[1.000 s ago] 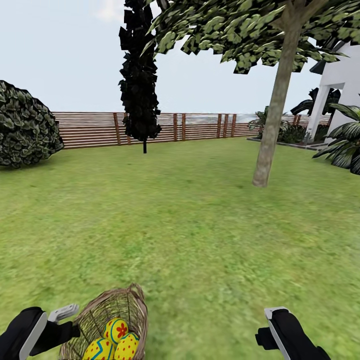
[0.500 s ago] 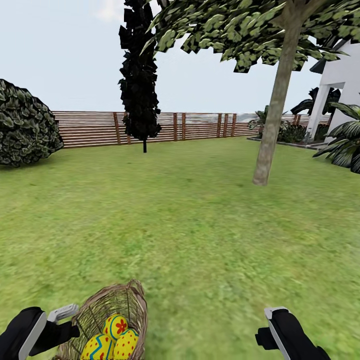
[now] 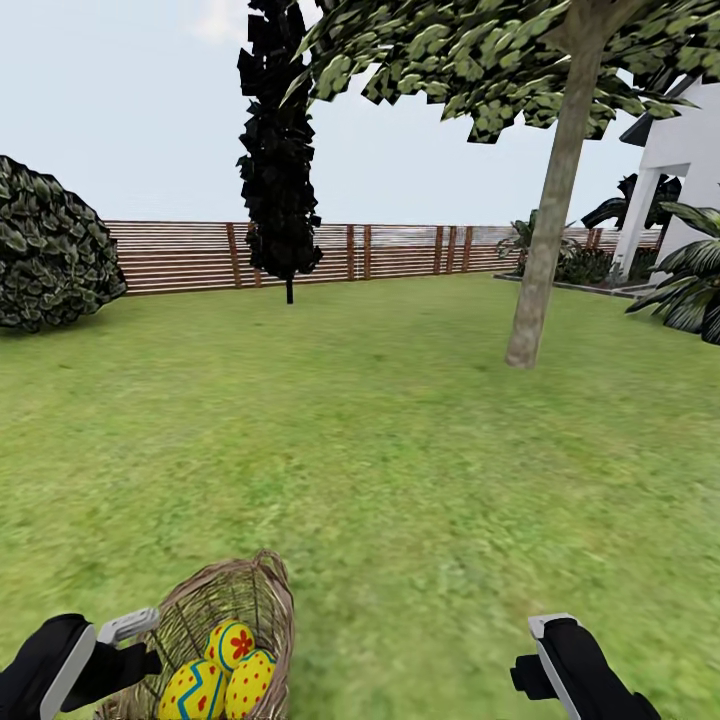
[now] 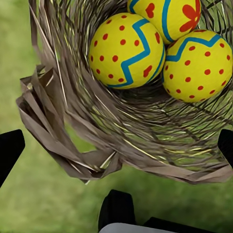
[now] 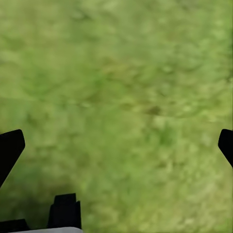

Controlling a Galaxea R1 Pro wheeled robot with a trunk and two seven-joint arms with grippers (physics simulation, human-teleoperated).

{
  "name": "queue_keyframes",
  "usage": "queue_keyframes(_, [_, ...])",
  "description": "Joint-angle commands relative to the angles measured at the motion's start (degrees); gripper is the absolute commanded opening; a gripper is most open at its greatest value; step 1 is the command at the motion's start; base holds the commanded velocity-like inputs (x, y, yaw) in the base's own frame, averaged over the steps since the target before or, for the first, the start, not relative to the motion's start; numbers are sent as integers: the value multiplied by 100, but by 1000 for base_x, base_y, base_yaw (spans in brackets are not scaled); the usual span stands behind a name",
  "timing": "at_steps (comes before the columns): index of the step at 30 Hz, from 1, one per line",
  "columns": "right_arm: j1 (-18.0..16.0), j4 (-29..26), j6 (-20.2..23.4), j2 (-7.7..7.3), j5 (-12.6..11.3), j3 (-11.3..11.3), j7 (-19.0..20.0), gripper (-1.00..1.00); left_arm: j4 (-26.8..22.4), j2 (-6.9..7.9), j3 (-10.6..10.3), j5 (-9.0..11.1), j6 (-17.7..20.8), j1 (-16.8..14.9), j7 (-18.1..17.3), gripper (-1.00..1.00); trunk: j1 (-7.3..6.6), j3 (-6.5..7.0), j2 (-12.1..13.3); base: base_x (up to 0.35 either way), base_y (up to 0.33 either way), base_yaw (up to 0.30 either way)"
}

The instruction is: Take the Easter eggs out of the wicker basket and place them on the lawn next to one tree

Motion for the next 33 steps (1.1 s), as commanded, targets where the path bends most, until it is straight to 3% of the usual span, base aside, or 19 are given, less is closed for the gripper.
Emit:
queue_keyframes(1, [-3,-5,22,-1,39,4,15,100,-4,-4,13,-32,25,-4,-41,100,22,-25,-44,0,0,0])
queue_keyframes(4, [-3,-5,19,-9,24,3,38,100,-4,-9,12,-32,25,-2,-41,100,88,-78,-165,0,0,0])
queue_keyframes(10, [-3,28,-8,5,-9,-3,74,100,29,-49,-52,-64,16,-5,-24,100,88,-78,-165,0,0,0])
queue_keyframes(15, [-3,189,-8,-90,-6,25,85,100,-69,29,-70,-2,9,16,-63,100,88,-78,-165,0,0,0])
queue_keyframes(20, [-3,336,-8,58,-7,16,75,100,-106,-61,-43,-5,12,19,-75,100,88,-78,-165,0,0,0])
queue_keyframes(33, [-3,349,-8,74,-9,11,74,100,-191,27,19,-11,25,20,-76,100,88,-78,-165,0,0,0])
